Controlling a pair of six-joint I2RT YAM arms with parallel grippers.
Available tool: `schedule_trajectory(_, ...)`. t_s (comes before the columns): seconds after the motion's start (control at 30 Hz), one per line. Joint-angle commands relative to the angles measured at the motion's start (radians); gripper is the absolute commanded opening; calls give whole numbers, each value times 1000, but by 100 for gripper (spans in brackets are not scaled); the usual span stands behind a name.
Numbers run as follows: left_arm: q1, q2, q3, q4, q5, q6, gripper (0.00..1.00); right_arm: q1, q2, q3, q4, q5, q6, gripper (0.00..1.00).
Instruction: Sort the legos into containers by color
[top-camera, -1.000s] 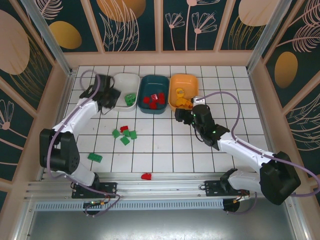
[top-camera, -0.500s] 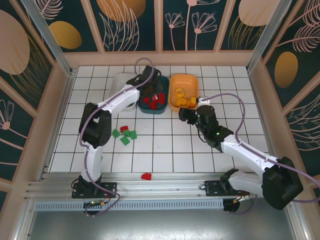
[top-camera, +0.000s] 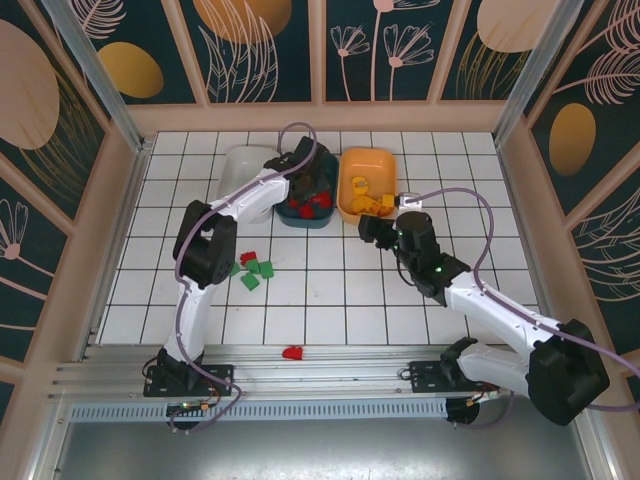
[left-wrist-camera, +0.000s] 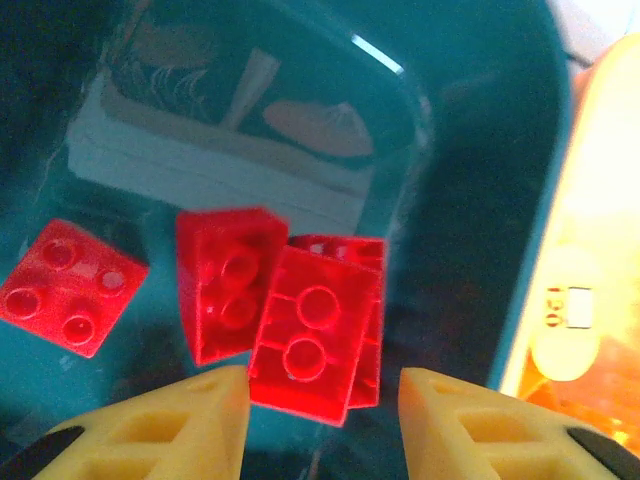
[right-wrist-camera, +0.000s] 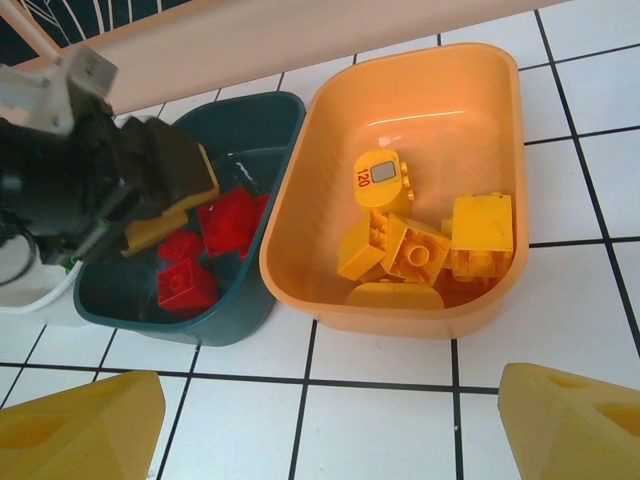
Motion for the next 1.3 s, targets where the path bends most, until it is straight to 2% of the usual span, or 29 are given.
schedule_trajectory(0.0, 7, 29, 30, -57, 20, 6, 44, -8, -29, -15, 10, 2, 14, 88)
schedule_trajectory(0.17, 6, -21, 26, -56, 1, 16, 46, -7, -41, -17, 6, 3, 13, 88)
schedule_trajectory(0.27, 7, -126, 2, -49, -77, 44, 51, -7, -45, -17, 9, 1, 16, 88)
schedule_trajectory(0.43, 7, -386, -159, -36, -256, 66, 73, -4, -44, -18, 14, -5, 19, 88)
schedule_trajectory(0.5, 14, -550, -325, -22, -334, 1, 91, 2, -44, -18, 15, -6, 17, 88)
schedule_trajectory(0.53, 22, -619, -410, -21, -357, -51, 96, 2, -44, -18, 17, -6, 17, 88)
schedule_trajectory(0.57, 40, -701, -530, -16, -356, -106, 96, 6, -44, -17, 17, -6, 16, 88)
schedule_trajectory(0.67, 133, -893, -801, -73, -287, -310, 94, 12, -44, -13, 17, -3, 14, 88)
schedule_trajectory(0.8, 342, -1094, -1139, -113, -48, -512, 90, 18, -48, -16, 28, -12, 17, 88)
schedule_trajectory(0.9, 386, -1150, -1227, -198, -23, -602, 91, 19, -44, -19, 35, -13, 19, 88)
schedule_trajectory(1.07, 424, -1111, -1306, -216, 94, -652, 91, 20, -37, -21, 42, -14, 19, 88)
schedule_trajectory(1.27, 426, -1127, -1309, -295, 60, -705, 90, 19, -33, -24, 46, -14, 19, 88)
